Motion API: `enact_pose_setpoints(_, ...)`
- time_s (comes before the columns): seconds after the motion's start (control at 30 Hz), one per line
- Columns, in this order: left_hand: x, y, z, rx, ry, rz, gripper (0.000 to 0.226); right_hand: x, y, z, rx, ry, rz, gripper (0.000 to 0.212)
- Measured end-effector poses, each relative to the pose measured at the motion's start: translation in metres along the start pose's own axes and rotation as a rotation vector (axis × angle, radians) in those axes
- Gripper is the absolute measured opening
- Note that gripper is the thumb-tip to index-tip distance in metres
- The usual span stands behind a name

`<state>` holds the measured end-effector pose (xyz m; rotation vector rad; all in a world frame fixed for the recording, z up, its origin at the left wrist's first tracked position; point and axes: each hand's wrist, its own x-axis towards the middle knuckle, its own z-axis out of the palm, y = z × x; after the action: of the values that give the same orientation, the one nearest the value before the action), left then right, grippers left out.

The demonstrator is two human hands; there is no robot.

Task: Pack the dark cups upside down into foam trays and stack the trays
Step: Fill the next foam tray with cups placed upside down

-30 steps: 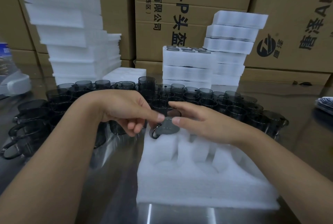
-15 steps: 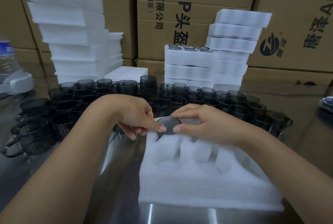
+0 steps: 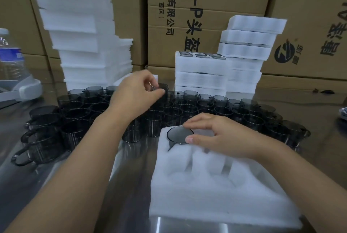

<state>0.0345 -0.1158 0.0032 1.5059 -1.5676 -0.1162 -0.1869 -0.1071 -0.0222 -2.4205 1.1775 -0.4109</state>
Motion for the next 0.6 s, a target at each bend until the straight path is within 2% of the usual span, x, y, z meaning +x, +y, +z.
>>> enact_pose_setpoints(0.03, 0.001, -0.004, 0.000, 0.110, 0.100, 0.014, 0.016, 0.000, 0.000, 0.000, 0.000, -0.001, -0.002, 0.046)
enact_pose_setpoints(0.07, 0.003, -0.009, 0.001, 0.218, 0.130, 0.009, 0.025, 0.000, 0.001, 0.000, -0.003, 0.000, -0.003, 0.046)
enact_pose_setpoints(0.13, 0.004, -0.018, 0.002, 0.342, 0.053, -0.051, 0.045, 0.000, 0.001, 0.000, -0.011, 0.006, -0.006, 0.046)
enact_pose_setpoints(0.2, 0.004, -0.023, 0.006, 0.414, -0.019, -0.090, 0.051, 0.000, 0.002, 0.000, -0.018, 0.013, -0.009, 0.046)
enact_pose_setpoints(0.47, 0.005, -0.033, 0.013, 0.432, 0.004, -0.057, 0.034, -0.001, 0.000, 0.001, -0.012, 0.013, -0.014, 0.044)
enact_pose_setpoints(0.6, 0.003, -0.026, 0.014, 0.498, 0.039, 0.031, 0.028, 0.000, 0.001, 0.001, 0.005, 0.022, -0.031, 0.043)
